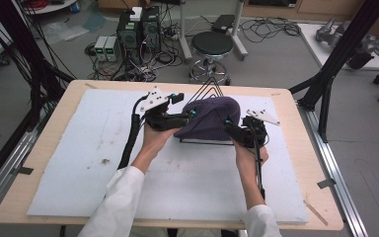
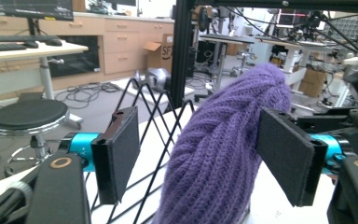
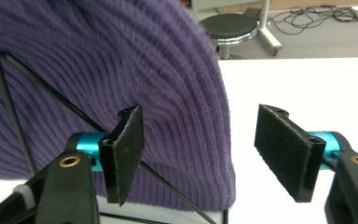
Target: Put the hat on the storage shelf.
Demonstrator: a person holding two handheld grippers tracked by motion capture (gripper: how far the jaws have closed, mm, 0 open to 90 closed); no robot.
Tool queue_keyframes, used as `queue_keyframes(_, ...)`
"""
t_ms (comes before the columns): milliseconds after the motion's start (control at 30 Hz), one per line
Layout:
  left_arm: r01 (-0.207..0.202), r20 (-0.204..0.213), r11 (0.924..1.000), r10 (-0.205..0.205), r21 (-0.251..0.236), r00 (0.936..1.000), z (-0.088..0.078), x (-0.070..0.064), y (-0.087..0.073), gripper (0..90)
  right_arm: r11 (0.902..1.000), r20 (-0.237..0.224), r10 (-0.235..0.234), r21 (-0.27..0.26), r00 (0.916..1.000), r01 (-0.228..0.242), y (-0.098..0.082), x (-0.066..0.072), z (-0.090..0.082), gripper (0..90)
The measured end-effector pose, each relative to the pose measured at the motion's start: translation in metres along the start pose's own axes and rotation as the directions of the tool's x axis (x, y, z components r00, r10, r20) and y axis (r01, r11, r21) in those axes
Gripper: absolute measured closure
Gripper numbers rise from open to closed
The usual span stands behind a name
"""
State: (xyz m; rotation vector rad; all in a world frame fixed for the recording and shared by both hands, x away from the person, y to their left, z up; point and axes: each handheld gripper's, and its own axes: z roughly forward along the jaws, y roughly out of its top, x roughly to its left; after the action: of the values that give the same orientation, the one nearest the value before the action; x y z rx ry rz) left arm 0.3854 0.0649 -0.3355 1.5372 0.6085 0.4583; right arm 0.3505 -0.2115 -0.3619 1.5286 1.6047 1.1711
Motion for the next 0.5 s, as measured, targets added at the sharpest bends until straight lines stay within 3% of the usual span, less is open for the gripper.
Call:
queue_keyframes(200, 0.005, -0.019, 0.9996, -0.005, -0.029, 0.9998, -0.01, 0.002, 0.001, 28.6, 0.9984, -0.018, 0.033, -0.045, 0.9993, -0.034, 0.003, -0.003, -0.007, 24.1)
queue_keyframes(300, 0.001, -0.03, 0.999, -0.002, -0.046, 0.9996, -0.016, 0.002, 0.002, 26.9, 0.9931, -0.084, 0.057, -0.097, 0.9949, -0.065, 0.005, -0.006, -0.014, 16.4)
queue_keyframes(333, -0.002, -0.032, 0.9987, 0.0, -0.05, 0.9995, -0.019, 0.003, 0.002, 26.9, 0.9931, -0.084, 0.057, -0.097, 0.9949, -0.065, 0.005, -0.006, -0.014, 16.4)
queue_keyframes(367, -0.004, -0.034, 0.9984, 0.002, -0.057, 0.9994, -0.021, 0.003, 0.001, 26.2, 0.9877, -0.116, 0.067, -0.133, 0.991, -0.082, 0.007, -0.007, -0.019, 13.0)
queue_keyframes(500, 0.007, -0.053, 0.9966, -0.011, -0.082, 0.9985, -0.031, 0.007, 0.0, 22.8, 0.977, -0.149, 0.065, -0.192, 0.9866, -0.093, 0.009, -0.005, -0.028, 11.5)
